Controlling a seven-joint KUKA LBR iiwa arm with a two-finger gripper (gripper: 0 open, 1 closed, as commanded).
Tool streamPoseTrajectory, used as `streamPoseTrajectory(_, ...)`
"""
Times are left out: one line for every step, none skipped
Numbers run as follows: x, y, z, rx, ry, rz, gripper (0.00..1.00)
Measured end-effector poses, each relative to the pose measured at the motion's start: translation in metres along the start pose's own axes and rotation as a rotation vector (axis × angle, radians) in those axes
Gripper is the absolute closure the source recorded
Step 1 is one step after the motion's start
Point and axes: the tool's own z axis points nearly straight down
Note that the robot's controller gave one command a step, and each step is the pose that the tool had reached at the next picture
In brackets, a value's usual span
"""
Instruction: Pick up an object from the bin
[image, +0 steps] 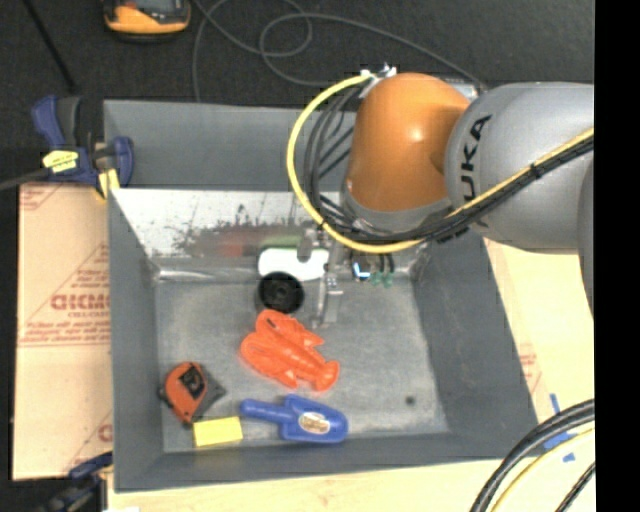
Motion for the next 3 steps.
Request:
streamPoseTrajectory(0.000, 0.000, 0.000, 0.000, 0.000, -0.001, 0.00)
streamPoseTrajectory(-0.007, 0.012, 0.044, 0.000, -0.008, 0.029, 0.00)
streamPoseTrajectory(-0.011, -0.006, 0.118, -0.002, -0.010, 0.065, 1.00)
